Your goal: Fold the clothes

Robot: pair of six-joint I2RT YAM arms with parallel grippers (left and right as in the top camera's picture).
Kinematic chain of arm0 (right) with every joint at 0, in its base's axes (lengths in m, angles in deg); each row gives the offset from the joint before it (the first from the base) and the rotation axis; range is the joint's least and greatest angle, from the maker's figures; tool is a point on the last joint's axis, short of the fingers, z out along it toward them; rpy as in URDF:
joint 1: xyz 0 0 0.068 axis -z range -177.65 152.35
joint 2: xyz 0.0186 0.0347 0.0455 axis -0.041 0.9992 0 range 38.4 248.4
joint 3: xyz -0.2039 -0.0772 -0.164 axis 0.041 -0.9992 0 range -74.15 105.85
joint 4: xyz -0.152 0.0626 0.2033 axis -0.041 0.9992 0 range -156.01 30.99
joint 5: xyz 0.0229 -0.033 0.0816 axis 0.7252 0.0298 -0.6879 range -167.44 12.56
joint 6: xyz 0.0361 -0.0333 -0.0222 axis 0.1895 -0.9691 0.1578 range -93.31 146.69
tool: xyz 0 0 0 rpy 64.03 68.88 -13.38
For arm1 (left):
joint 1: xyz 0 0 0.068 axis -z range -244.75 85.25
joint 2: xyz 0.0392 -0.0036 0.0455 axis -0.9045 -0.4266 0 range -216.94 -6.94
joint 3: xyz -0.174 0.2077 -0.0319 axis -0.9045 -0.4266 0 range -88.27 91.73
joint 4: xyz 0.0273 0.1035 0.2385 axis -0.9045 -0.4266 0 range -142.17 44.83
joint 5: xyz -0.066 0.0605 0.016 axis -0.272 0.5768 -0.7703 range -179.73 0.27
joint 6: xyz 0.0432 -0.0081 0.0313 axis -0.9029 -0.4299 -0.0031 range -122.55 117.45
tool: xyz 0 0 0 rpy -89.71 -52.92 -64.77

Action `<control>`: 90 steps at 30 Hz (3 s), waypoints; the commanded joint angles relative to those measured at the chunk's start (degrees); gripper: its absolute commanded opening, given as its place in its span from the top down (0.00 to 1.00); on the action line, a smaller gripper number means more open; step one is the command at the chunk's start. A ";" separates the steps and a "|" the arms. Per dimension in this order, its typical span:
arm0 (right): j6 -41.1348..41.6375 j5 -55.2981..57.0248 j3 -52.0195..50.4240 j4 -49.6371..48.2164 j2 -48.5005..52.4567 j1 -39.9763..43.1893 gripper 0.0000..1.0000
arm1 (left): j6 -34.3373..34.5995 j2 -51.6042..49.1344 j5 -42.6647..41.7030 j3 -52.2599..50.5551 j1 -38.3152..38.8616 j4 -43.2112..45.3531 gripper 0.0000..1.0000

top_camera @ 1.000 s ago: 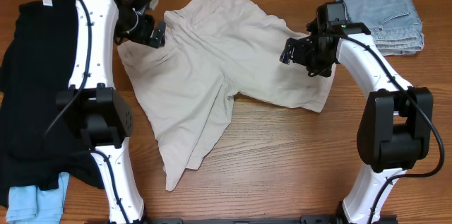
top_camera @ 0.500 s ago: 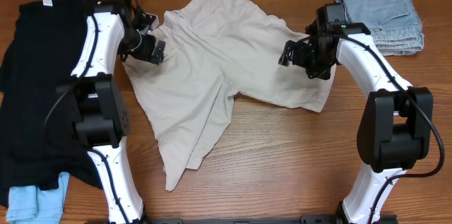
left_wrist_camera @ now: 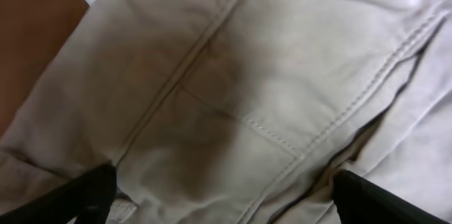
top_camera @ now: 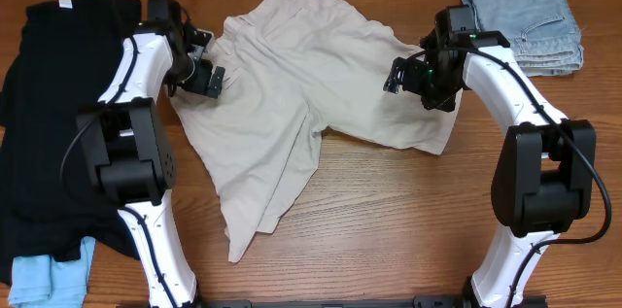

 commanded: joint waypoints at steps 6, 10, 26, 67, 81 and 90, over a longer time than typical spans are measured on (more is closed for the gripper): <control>-1.57 -0.50 1.03 1.31 -1.18 0.09 0.00 | 13.35 -0.61 13.77 -3.48 -2.93 -11.04 0.00; -1.75 -0.61 1.92 1.18 -2.56 0.09 0.00 | 16.11 -0.33 12.94 -2.01 -3.67 -12.68 0.00; -3.69 -3.72 0.83 13.66 -18.23 -19.47 0.00 | 17.03 12.87 -1.42 38.23 -0.20 -28.35 0.00; 27.32 2.45 -31.45 -33.46 -8.26 -36.46 0.96 | 16.94 19.47 -0.79 42.21 -0.17 -31.91 0.00; 5.99 1.90 -22.69 6.38 -20.74 -12.96 0.90 | 16.52 19.43 -0.96 42.21 -0.17 -31.85 0.00; 1.92 14.01 -22.14 15.10 -20.98 2.78 0.50 | 12.28 18.05 -5.18 41.79 0.68 -32.06 0.00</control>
